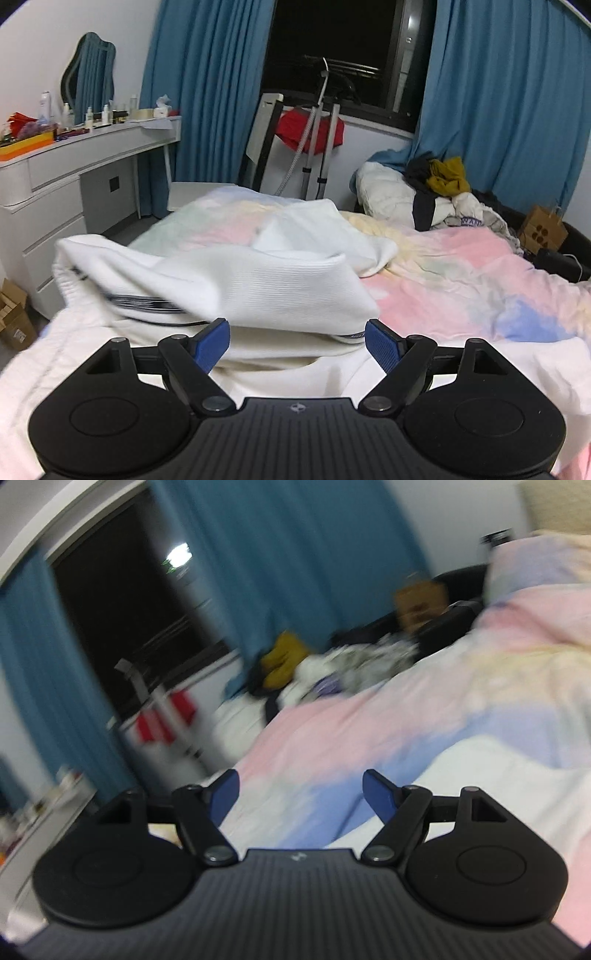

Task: Fold clothes

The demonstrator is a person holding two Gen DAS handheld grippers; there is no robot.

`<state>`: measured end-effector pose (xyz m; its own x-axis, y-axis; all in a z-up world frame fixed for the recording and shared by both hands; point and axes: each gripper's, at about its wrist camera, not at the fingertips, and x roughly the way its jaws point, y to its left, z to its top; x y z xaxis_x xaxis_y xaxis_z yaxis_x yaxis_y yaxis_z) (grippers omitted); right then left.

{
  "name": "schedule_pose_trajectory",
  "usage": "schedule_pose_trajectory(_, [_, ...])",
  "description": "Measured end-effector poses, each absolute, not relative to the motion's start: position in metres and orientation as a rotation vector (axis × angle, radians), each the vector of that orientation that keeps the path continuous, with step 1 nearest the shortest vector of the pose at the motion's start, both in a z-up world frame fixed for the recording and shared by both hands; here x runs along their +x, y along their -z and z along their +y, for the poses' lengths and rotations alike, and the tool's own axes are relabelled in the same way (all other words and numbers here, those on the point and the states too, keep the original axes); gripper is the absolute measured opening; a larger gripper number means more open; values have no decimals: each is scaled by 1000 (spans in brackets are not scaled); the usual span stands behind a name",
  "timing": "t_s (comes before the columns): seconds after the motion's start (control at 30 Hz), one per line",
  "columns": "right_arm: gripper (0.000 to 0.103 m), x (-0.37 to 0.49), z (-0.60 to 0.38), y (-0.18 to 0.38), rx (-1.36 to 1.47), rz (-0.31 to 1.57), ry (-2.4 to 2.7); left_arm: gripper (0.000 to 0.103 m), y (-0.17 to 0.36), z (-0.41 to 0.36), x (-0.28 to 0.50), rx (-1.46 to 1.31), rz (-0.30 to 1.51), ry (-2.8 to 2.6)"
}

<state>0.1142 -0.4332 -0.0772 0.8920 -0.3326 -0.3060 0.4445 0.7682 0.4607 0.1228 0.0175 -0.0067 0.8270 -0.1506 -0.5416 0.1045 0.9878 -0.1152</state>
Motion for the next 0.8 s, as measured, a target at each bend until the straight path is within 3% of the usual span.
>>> schedule_pose_trajectory(0.33, [76,195,-365,112,651,456,60,82,71,18,171,-66,612,193])
schedule_pose_trajectory(0.53, [76,323,-330,154,823,604,-83,85,94,32,186,-180,562,270])
schedule_pose_trajectory(0.7, [74,428,-294,179,844,594,-93,86,116,36,196,-133,518,296])
schedule_pose_trajectory(0.73, [72,444,-289,182,837,594,-83,87,119,35,196,-121,504,306])
schedule_pose_trajectory(0.8, [58,469,-280,183,782,606,-32,87,125,33,199,-105,478,317])
